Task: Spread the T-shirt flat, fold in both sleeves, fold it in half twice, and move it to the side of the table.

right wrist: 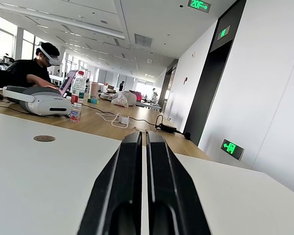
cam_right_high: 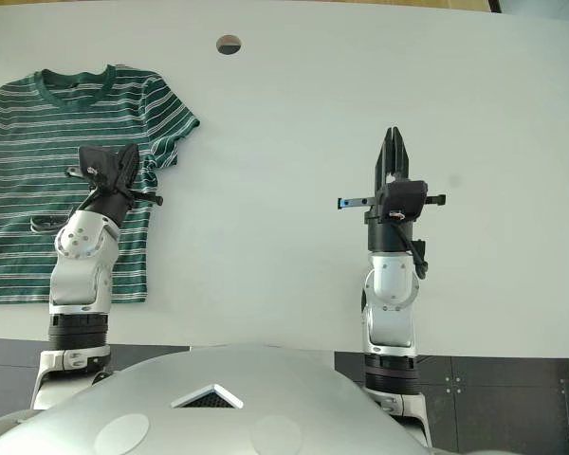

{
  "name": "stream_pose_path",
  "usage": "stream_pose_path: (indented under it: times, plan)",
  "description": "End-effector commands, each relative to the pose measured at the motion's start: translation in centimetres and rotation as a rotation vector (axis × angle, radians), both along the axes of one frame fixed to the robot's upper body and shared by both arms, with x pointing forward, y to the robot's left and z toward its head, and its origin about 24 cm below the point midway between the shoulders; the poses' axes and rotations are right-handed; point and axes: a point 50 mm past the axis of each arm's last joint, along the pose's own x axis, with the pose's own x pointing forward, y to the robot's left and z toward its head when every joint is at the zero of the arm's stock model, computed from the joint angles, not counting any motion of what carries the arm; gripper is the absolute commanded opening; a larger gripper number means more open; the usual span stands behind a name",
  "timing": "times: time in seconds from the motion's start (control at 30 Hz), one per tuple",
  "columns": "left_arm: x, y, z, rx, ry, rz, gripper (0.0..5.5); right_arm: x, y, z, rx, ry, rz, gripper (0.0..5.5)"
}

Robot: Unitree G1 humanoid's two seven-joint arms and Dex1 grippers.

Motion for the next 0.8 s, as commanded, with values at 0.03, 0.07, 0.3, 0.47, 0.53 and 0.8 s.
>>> stream_pose_path:
  times: [0.03,0.07,0.3,0.47,0.53,0.8]
  plan:
    - [0.7,0.8,0.2,0.169,0.075,-0.042,0.10,0.5,0.4,0.0,0.010,0.000,0.002,0.14]
    - [0.9,1.1,0.6,0.205,0.073,-0.047,0.10,0.5,0.4,0.0,0.011,-0.001,0.004,0.14]
    - [1.8,4.6,3.2,0.170,0.117,-0.124,0.10,0.9,0.7,-0.1,0.016,-0.001,0.011,0.14]
    - [1.5,7.2,1.1,0.270,0.290,-0.191,0.10,1.1,0.8,-0.1,0.013,-0.006,0.021,0.14]
    - [1.6,7.2,0.4,0.270,0.317,-0.203,0.10,1.2,0.8,0.0,0.010,-0.007,0.024,0.14]
    - [2.2,0.3,-1.3,0.363,0.245,-0.397,0.10,1.6,0.5,0.2,-0.001,-0.015,0.036,0.14]
